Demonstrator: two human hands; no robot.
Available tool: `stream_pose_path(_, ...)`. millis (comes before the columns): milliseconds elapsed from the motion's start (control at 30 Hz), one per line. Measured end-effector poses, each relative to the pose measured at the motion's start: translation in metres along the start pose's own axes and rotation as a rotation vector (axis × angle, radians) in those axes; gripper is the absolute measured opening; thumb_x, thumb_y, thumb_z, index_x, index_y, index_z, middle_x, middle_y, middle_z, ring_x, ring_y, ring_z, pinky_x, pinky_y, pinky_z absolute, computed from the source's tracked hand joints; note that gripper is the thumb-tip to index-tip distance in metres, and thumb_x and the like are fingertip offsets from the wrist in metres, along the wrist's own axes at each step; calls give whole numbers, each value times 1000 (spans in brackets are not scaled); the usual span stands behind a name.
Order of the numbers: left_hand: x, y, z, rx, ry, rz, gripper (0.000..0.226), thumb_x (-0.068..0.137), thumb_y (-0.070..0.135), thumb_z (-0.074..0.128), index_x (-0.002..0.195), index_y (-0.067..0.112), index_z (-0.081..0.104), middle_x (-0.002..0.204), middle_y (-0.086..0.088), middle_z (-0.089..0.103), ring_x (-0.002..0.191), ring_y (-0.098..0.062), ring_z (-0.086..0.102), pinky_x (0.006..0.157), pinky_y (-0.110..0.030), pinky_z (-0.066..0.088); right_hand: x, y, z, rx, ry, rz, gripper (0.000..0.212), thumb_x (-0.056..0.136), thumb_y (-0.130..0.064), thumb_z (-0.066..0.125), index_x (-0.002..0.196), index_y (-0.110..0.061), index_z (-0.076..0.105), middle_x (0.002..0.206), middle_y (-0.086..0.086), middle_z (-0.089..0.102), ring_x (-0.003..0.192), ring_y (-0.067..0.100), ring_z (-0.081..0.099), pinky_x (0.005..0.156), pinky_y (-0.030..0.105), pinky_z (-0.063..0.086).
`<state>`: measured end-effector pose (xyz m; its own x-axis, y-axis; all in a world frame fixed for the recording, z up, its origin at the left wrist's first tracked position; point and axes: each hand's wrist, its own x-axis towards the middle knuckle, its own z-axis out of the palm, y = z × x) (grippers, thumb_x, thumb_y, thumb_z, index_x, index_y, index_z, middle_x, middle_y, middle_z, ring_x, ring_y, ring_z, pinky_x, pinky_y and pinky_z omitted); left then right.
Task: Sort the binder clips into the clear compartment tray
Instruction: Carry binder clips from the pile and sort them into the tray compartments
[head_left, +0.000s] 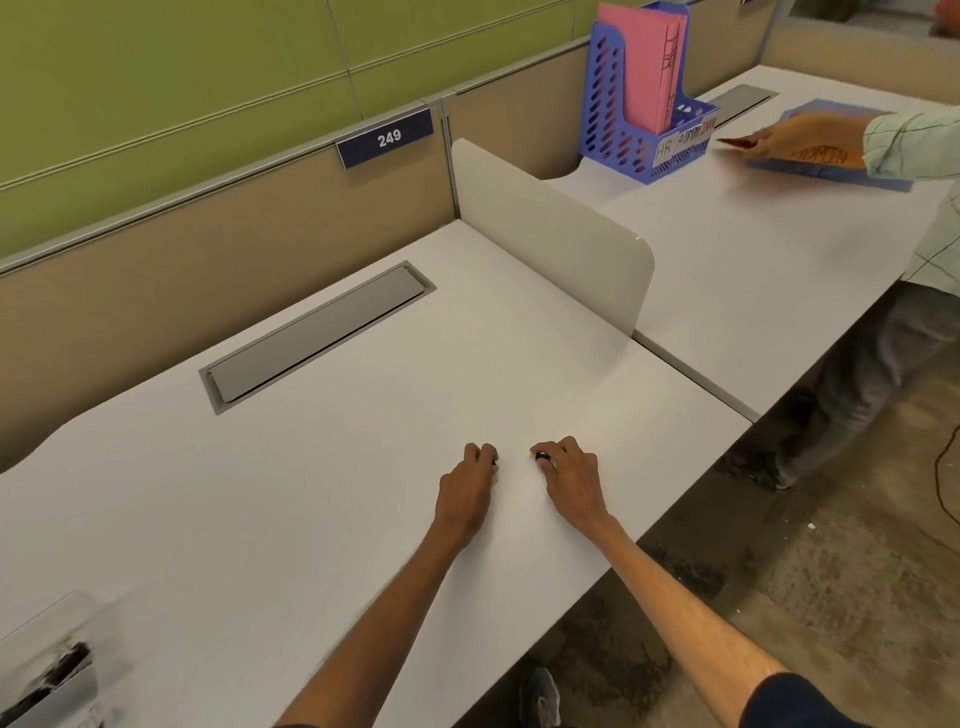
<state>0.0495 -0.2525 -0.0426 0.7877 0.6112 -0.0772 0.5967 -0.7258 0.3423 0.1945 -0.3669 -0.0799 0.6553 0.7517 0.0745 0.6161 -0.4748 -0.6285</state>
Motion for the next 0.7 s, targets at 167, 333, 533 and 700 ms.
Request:
stream_pose_path(167, -22, -20, -19, -13, 58, -18, 10, 98, 18, 40, 108, 19, 40, 111, 1, 46, 65, -20, 51, 60, -31, 45, -9, -31, 10, 122, -37, -6, 21, 96, -16, 49, 114, -26, 57, 107, -6, 56, 92, 11, 58, 88, 35, 39)
stream_pose_path(333, -59, -58, -41, -36, 134, -95, 11, 97, 17, 41, 107, 21, 40, 113, 2, 46, 69, -18, 53, 61, -32, 48, -18, -82, 31, 185, -73, -99, 23, 94, -12, 52, 112, -27, 57, 107, -9, 56, 94, 7, 58, 87, 36, 43)
stream_pose_path(533, -117, -115, -61, -56, 211, -232, 14, 98, 15, 41, 110, 22, 42, 116, 5, 46, 74, -16, 57, 59, -25, 37, -31, -149, 68, 248, -188, -193, 20, 92, -20, 57, 107, -34, 55, 103, -15, 58, 69, 2, 53, 83, 41, 48)
stream_pose_path(700, -175, -164, -81, -29, 285, -366, 15, 97, 13, 41, 111, 21, 43, 115, 4, 47, 64, -17, 49, 57, -26, 34, -55, -211, 104, 275, -288, -320, 21, 91, -22, 59, 106, -36, 54, 103, -17, 59, 69, 3, 54, 85, 42, 48)
